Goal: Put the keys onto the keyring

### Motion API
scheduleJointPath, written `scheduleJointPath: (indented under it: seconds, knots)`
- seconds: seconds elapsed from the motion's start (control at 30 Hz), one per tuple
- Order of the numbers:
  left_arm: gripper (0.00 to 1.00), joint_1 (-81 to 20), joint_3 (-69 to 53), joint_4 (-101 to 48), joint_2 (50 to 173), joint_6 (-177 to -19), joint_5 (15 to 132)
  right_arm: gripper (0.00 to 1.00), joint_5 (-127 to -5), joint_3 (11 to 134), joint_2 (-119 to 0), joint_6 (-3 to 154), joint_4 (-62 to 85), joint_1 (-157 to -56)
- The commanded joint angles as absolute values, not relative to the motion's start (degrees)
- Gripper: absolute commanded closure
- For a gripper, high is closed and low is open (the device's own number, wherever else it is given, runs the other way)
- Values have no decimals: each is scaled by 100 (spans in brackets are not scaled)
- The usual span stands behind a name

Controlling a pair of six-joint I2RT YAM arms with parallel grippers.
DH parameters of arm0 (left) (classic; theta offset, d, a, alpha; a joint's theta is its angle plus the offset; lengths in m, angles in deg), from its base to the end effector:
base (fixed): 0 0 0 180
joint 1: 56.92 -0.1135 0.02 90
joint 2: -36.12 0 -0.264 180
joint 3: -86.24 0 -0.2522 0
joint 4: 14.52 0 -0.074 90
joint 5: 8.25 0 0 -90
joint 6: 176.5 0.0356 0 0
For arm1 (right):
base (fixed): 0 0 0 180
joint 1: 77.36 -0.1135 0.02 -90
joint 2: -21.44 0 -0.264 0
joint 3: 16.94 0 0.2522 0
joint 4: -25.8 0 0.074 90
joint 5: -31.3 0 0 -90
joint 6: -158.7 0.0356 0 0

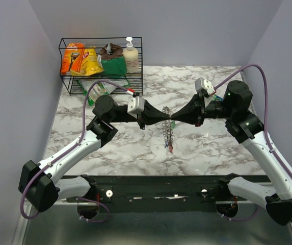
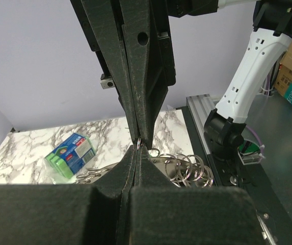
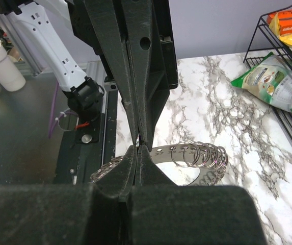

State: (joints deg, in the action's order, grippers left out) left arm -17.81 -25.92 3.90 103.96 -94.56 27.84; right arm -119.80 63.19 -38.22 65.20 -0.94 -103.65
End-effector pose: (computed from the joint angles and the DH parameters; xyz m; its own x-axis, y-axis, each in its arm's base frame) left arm 0.1857 -0.1881 0.3880 0.1072 -0.1936 -0.9752 0.9913 -0.0543 0.1198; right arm 0.1777 0.1225 0.4196 -0.0370 -0.0512 -0.9980 -0.9984 0.0448 0.0348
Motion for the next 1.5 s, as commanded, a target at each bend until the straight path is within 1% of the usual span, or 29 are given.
scheduleJointPath:
  seconds: [0.0, 0.23, 0.27, 0.3, 0.37, 0.4, 0.47, 0.5, 0.6, 0.8, 0.87, 1.03, 1.13, 1.27, 1.47]
  knots:
    - [95, -1746, -2156, -295, 10222, -8722, 2787, 99, -11952, 6344, -3780, 6335, -246, -10399]
    - [80, -1746, -1769, -1657, 10160, -7922, 2902, 99, -11899, 6493, -3832, 6123, -545, -10399]
    - [77, -1746, -1699, -1763, 10169, -7869, 2910, 99, -11890, 6502, -3832, 6115, -589, -10399]
    - [70, -1746, -1672, -1852, 10152, -7746, 2980, 99, -11890, 6511, -3832, 6071, -598, -10399]
    - [66, -1746, -1585, -2106, 10134, -7614, 3033, 99, -11881, 6520, -3850, 6044, -659, -10399]
    - [61, -1746, -1549, -2186, 10125, -7561, 3095, 99, -11881, 6537, -3859, 6009, -686, -10399]
    - [58, -1737, -1488, -2432, 10116, -7377, 3130, 99, -11847, 6555, -3868, 5992, -721, -10399]
    - [55, -1737, -1409, -2519, 10134, -7324, 3148, 99, -11829, 6581, -3894, 5957, -774, -10391]
    - [49, -1746, -1129, -3019, 10212, -7095, 3183, 99, -11688, 6669, -3938, 5834, -984, -10399]
    - [40, -1746, -233, -4610, 10590, -6498, 3165, 99, -11275, 7073, -4166, 5404, -1774, -10399]
    - [38, -1746, -12, -5155, 10705, -6410, 3174, 99, -11127, 7231, -4280, 5324, -1977, -10399]
    - [38, -1746, 683, -6130, 11100, -6234, 3104, 99, -10748, 7530, -4474, 4999, -2742, -10399]
    - [39, -1737, 938, -6465, 11294, -6198, 3069, 99, -10528, 7636, -4535, 4902, -3006, -10399]
    - [43, -1685, 1245, -6792, 11566, -6198, 3034, 99, -10519, 7601, -4500, 4945, -2998, -10399]
    - [44, -1571, 1500, -6941, 11865, -6269, 3095, 99, -10510, 7583, -4492, 4972, -3006, -10399]
